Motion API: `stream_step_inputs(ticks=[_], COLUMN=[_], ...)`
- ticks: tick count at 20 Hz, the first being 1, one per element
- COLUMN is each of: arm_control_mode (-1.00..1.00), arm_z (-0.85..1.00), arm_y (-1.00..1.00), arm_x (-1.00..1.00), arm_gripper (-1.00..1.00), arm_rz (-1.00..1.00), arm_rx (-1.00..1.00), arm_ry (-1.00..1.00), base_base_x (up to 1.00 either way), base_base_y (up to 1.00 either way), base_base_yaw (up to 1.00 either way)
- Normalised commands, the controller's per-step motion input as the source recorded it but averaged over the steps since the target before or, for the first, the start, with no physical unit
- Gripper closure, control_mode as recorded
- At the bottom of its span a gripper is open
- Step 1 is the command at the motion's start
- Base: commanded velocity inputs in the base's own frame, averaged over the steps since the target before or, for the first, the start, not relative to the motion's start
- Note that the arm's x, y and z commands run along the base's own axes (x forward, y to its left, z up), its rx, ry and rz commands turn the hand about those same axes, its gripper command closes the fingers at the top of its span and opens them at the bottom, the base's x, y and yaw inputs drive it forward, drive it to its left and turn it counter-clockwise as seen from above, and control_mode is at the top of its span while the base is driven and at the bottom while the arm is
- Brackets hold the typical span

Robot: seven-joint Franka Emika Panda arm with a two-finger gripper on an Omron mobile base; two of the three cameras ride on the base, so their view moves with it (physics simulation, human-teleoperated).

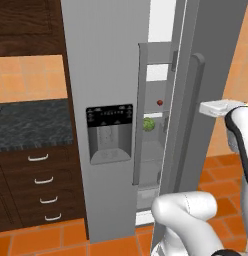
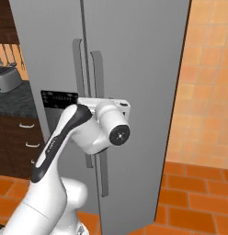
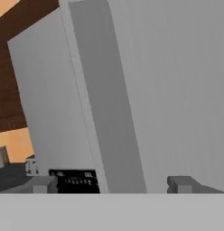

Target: Take the strawberry from the fridge and place it on top of the pancake, located on the dining counter.

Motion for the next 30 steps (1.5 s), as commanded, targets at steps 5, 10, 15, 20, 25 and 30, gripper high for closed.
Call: stream_step_inputs(ticks=[5, 10, 15, 20, 25, 30], arm_control_mode=[-1.0, -1.0, -1.0, -1.0, -1.0, -1.0], arm_z=[0.6, 0.62, 0.35, 0.15, 0.08, -0.1], arm_y=[0.17, 0.5, 0.73, 0.75, 0.71, 0.31], arm_x=[-0.83, -0.39, -0.01, 0.0, 0.11, 0.21], arm_gripper=[-1.0, -1.0, -1.0, -1.0, -1.0, -1.0], arm_rz=[-0.03, -0.08, -0.04, -0.08, -0.08, -0.06], arm_rx=[-0.09, -0.2, -0.28, -0.33, -0.27, -0.19], arm_ry=[-0.08, 0.02, 0.12, 0.1, 0.09, 0.12], base_base_x=[0.0, 0.0, 0.0, 0.0, 0.0, 0.0], base_base_y=[0.0, 0.0, 0.0, 0.0, 0.0, 0.0], base_base_yaw=[0.0, 0.0, 0.0, 0.0, 0.0, 0.0])
